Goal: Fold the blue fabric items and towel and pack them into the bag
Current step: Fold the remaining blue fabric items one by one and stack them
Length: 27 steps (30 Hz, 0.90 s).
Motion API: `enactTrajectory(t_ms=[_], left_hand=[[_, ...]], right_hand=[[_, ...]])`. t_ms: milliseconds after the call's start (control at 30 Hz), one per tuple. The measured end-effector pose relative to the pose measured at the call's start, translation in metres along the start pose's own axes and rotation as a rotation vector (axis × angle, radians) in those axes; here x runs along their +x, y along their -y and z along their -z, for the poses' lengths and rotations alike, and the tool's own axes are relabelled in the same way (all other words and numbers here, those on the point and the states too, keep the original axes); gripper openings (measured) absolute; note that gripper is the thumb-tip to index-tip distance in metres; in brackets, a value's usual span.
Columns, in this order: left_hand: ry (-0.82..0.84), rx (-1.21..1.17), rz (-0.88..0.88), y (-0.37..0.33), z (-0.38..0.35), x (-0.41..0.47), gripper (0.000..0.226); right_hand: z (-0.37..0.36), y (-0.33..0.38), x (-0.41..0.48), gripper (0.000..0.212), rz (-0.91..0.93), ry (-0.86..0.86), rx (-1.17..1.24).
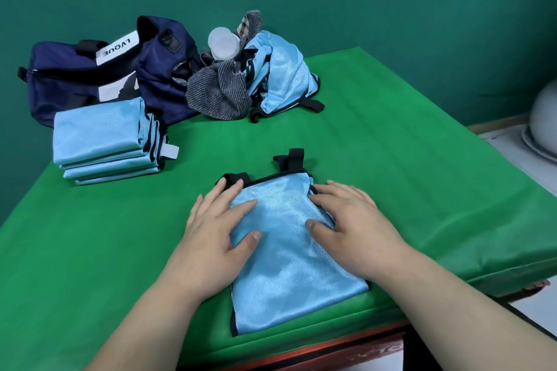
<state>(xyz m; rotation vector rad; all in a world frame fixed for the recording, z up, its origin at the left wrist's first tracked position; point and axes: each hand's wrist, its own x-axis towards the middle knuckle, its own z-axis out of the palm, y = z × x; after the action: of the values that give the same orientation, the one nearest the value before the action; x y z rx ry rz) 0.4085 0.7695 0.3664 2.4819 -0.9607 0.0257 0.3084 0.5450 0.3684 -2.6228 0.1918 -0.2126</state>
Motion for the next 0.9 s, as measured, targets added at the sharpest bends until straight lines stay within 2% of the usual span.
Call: enactTrajectory(t_ms=[200, 300, 367, 500, 700, 900], left_hand=[[0.017, 0.064, -0.056, -0.042, -0.004, 0.045, 0.05], [0.036, 0.145, -0.037, -0.05, -0.018, 0.069, 0.046], [0.039, 0.188, -0.01, -0.051, -0.023, 0.077, 0.04], [-0.063, 0.164, 0.029, -0.046, -0.028, 0.081, 0.026], [-0.08, 0.075, 0.01, -0.034, -0.037, 0.077, 0.026], [-0.005, -0.03, -0.061, -0.024, -0.019, 0.063, 0.035]], right_hand=[[-0.001, -0.002, 0.005, 0.042, -0.077, -0.123, 0.111], [0.0, -0.003, 0.005, 0.055, -0.119, -0.084, 0.099], [0.0, -0.003, 0.004, 0.053, -0.113, -0.046, 0.059], [-0.001, -0.003, 0.006, 0.047, -0.126, -0.027, 0.002], [0.004, -0.003, 0.004, 0.062, -0.058, -0.012, 0.019], [0.0, -0.006, 0.006, 0.05, -0.074, 0.004, -0.038]])
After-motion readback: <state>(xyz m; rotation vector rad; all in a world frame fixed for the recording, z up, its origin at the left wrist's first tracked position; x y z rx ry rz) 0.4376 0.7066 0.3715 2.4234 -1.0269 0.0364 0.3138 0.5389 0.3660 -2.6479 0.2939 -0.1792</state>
